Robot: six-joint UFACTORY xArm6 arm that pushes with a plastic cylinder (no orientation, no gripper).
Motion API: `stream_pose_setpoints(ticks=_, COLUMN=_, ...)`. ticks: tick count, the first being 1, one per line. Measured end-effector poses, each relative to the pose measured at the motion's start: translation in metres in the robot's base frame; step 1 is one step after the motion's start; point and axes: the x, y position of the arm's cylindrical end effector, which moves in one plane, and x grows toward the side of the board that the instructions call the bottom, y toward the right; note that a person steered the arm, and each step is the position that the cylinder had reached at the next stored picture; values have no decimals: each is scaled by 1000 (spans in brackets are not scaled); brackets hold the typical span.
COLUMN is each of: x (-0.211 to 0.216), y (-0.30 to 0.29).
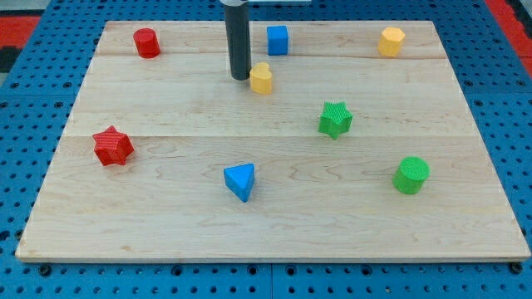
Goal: Place the yellow heart right to the green star
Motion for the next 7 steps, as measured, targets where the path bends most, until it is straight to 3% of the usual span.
stream_pose_setpoints(ticks=2, x=20, y=101)
stream_pose_setpoints(ticks=3, x=-16, y=114)
stream_pose_setpoints(ticks=4, x=7, y=144)
stream_pose_setpoints(ticks=5, x=58, y=205)
stream_pose_setpoints(ticks=7, x=36, y=184)
